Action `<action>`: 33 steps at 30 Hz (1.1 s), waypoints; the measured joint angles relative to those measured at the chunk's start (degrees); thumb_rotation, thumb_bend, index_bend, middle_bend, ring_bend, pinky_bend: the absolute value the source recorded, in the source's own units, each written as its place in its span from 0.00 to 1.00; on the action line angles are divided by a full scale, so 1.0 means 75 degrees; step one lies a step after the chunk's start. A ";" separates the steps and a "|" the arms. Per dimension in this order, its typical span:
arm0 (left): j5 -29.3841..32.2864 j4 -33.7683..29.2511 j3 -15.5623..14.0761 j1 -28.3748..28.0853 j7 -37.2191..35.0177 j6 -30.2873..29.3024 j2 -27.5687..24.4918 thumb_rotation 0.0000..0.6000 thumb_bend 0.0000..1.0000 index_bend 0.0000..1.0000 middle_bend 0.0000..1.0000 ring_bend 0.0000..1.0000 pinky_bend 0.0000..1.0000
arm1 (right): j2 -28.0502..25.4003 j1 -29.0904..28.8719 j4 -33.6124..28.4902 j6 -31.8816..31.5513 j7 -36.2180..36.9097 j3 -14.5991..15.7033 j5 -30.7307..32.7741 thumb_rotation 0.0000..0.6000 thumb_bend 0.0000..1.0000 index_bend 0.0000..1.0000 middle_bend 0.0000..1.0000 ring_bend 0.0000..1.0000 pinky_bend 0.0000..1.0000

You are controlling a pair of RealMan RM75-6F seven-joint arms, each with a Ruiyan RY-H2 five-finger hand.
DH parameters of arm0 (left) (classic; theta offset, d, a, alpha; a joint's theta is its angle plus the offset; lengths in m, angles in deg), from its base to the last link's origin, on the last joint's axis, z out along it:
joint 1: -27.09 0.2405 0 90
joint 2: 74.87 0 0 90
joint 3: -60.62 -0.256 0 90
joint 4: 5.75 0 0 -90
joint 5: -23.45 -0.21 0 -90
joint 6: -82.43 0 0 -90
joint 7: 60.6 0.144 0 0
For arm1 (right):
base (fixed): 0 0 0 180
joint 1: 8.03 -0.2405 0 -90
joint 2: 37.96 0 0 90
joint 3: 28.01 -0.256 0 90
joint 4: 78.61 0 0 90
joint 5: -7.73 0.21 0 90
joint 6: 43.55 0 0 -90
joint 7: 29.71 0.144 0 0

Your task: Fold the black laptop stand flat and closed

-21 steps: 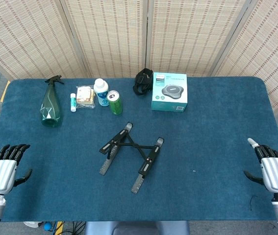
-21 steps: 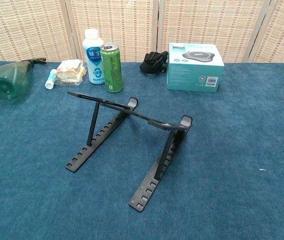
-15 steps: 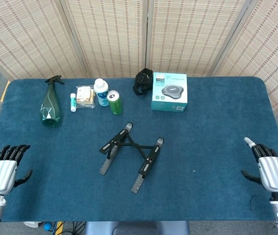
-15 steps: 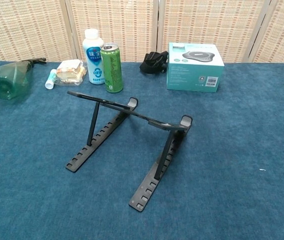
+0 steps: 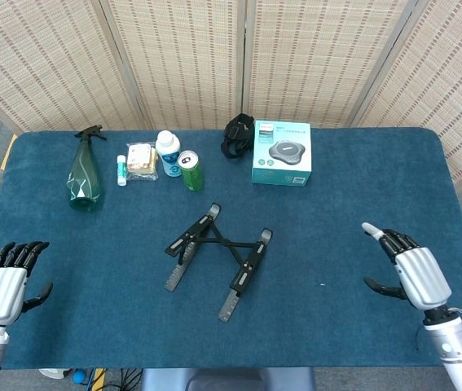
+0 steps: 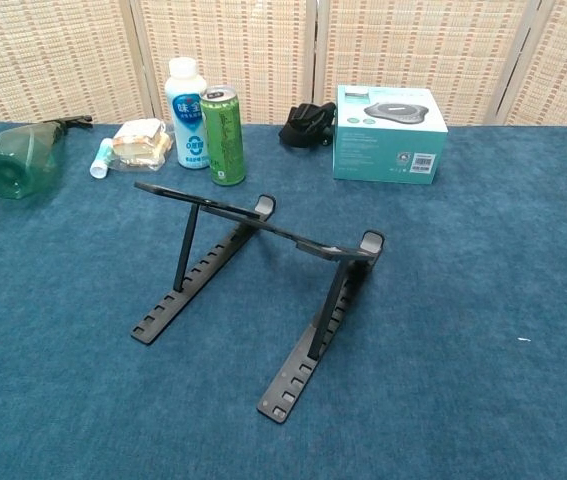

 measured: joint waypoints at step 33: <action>0.0247 -0.0494 -0.0019 -0.0078 0.0581 0.0201 -0.0048 1.00 0.24 0.16 0.16 0.15 0.07 | 0.0939 -0.3703 0.0491 0.1210 0.3593 0.1030 -0.3330 1.00 0.26 0.00 0.16 0.10 0.20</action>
